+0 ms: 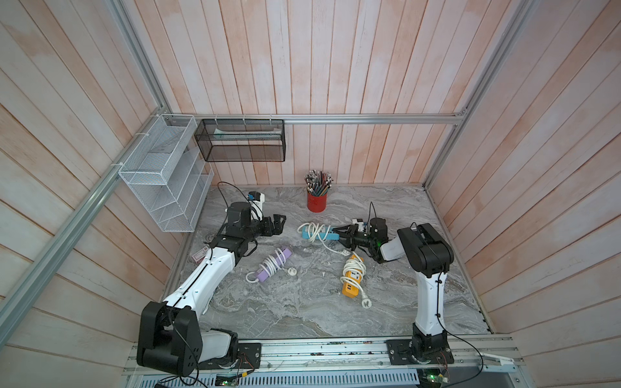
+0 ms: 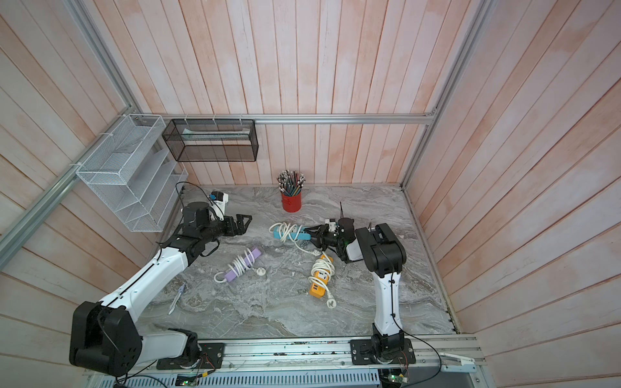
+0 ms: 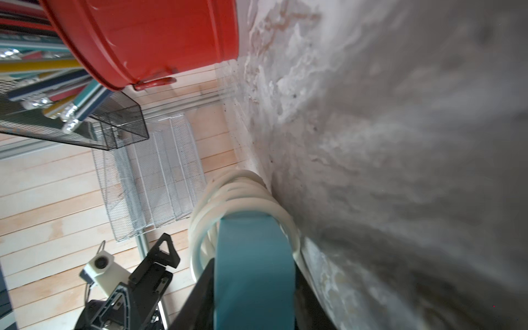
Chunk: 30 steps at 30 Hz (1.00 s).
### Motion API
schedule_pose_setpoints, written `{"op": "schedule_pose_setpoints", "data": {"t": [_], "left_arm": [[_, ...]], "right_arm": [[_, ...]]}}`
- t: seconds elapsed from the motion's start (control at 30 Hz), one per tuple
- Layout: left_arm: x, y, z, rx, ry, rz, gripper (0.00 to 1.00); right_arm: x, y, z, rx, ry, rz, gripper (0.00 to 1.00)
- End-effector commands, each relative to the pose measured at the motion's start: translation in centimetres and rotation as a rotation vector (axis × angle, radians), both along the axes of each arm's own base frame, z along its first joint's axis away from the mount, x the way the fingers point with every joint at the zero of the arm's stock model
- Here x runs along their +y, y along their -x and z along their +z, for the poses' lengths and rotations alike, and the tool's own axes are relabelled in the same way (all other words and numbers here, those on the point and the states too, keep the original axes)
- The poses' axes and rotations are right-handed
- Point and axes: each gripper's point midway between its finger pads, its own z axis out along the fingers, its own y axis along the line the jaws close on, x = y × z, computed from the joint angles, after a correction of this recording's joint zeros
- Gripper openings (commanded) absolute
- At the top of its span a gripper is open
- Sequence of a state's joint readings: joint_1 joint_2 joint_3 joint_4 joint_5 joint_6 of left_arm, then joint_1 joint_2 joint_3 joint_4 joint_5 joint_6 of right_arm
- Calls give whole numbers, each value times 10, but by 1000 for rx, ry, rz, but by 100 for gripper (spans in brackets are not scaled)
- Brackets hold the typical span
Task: Unwrap the cord wrapped around the power strip
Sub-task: Pick up the power strip from the center of the board.
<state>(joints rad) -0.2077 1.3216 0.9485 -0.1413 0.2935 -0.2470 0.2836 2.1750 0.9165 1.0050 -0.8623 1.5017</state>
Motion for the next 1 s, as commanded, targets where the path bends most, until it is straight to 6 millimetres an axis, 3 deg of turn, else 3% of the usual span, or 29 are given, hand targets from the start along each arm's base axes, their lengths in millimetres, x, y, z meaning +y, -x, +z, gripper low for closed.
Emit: {"op": "schedule_pose_setpoints", "data": {"t": [0.0, 0.13, 0.2, 0.43, 0.97], "left_arm": [[4, 1, 4, -29, -14, 7, 100], [5, 1, 6, -36, -16, 8, 100], [5, 1, 6, -40, -18, 9, 100], [5, 1, 3, -33, -13, 14, 100], [2, 7, 23, -84, 24, -4, 100]], "right_arm": [[-3, 0, -14, 21, 19, -11, 24], [-3, 0, -14, 14, 17, -10, 5], [-2, 0, -14, 12, 13, -8, 0], [-2, 0, 0, -24, -15, -4, 0], [3, -7, 68, -193, -10, 42, 0]]}}
